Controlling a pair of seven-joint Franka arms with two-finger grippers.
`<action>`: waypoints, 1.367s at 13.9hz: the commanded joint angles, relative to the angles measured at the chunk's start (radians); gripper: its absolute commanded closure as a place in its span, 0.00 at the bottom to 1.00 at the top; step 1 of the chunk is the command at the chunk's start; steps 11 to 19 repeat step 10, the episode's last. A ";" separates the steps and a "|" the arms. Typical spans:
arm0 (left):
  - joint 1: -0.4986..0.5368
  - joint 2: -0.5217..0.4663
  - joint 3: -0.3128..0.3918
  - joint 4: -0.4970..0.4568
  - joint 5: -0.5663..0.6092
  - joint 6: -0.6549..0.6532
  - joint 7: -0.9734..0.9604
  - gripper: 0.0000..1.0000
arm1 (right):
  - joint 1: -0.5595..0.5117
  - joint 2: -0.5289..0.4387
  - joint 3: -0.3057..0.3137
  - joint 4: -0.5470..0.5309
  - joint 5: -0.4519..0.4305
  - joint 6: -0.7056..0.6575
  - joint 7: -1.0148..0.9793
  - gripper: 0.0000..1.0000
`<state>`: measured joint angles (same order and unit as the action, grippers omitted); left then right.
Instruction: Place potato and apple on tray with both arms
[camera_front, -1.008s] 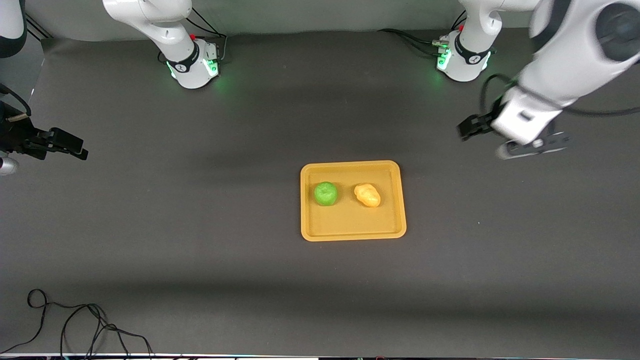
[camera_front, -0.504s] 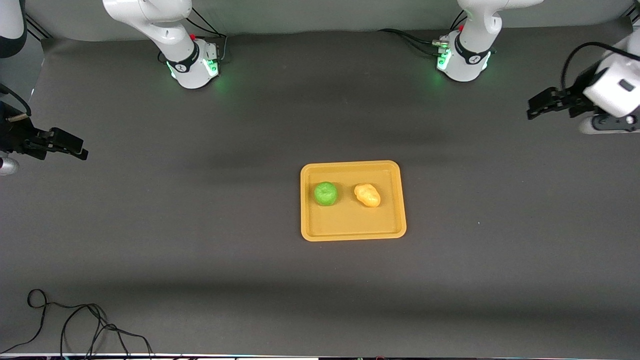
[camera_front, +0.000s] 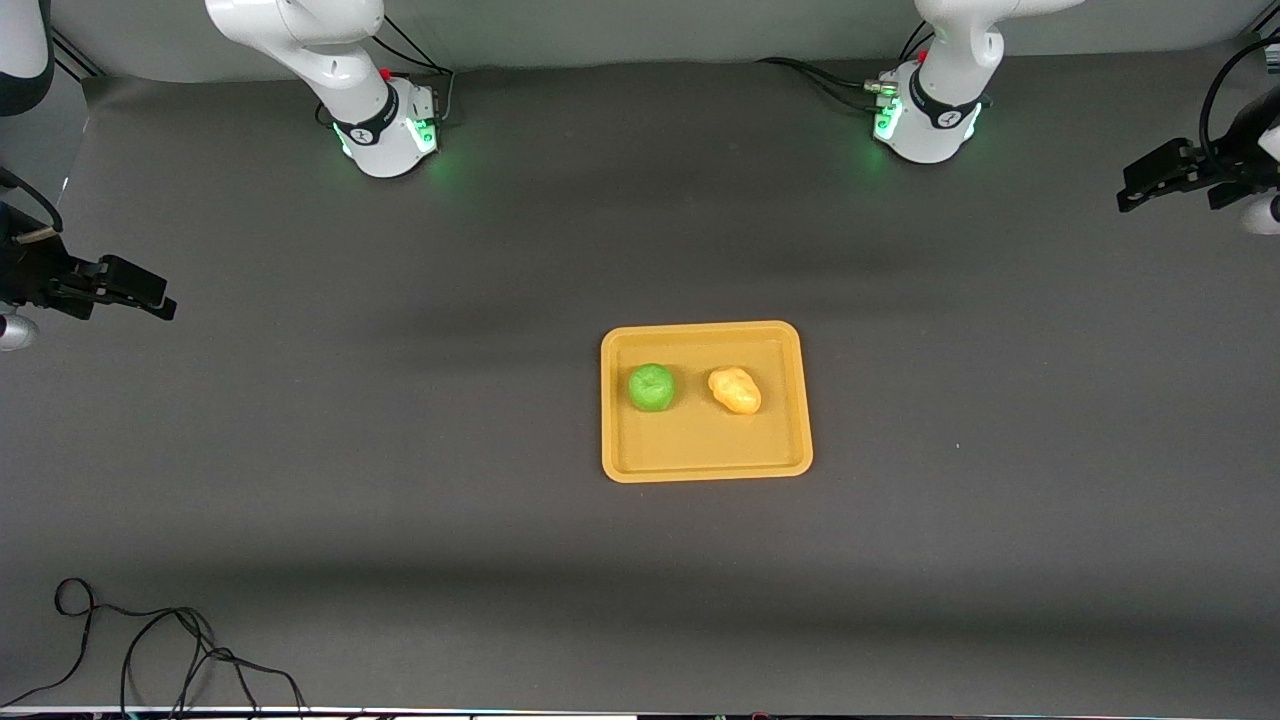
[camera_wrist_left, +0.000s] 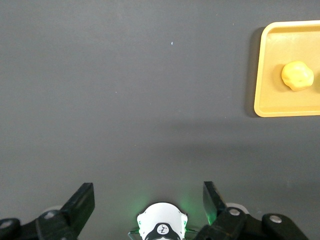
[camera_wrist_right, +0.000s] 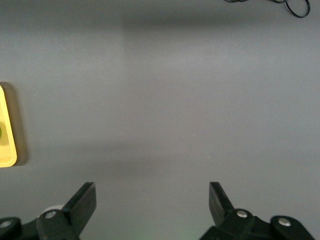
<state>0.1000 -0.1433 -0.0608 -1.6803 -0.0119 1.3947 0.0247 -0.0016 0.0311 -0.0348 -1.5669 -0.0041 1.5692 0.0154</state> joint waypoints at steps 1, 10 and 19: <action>0.006 -0.012 -0.005 0.010 0.015 -0.020 0.020 0.03 | -0.005 -0.008 0.007 -0.007 -0.016 0.005 -0.018 0.00; 0.003 -0.012 -0.008 0.008 0.035 -0.011 0.017 0.03 | -0.003 -0.010 0.007 0.001 -0.013 -0.011 -0.018 0.00; 0.003 -0.012 -0.008 0.008 0.035 -0.011 0.017 0.03 | -0.003 -0.010 0.007 0.001 -0.013 -0.011 -0.018 0.00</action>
